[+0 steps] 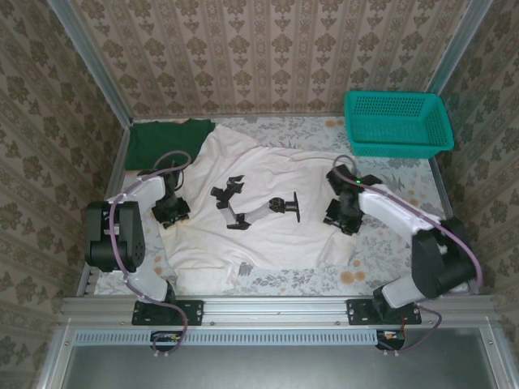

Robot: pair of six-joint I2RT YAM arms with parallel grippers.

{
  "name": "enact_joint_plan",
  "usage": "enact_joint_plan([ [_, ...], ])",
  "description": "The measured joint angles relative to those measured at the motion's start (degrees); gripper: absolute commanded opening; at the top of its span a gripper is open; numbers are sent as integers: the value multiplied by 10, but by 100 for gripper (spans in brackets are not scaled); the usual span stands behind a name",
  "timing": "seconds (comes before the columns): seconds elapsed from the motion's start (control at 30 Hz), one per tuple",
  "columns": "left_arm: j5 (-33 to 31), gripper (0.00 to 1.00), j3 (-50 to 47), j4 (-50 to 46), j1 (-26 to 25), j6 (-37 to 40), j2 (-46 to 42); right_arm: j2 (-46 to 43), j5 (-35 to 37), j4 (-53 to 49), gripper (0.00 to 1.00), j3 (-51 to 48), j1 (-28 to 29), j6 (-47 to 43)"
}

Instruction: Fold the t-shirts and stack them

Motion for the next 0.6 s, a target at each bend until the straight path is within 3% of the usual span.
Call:
enact_joint_plan([
  [0.17, -4, 42, 13, -8, -28, 12, -4, -88, 4, -41, 40, -64, -40, -1],
  [0.47, -29, 48, 12, -71, -117, -3, -90, -63, -30, -42, 31, -148, -40, 18],
  [0.6, -28, 48, -29, -108, -159, -28, -136, -36, -44, -30, 15, -151, -40, 11],
])
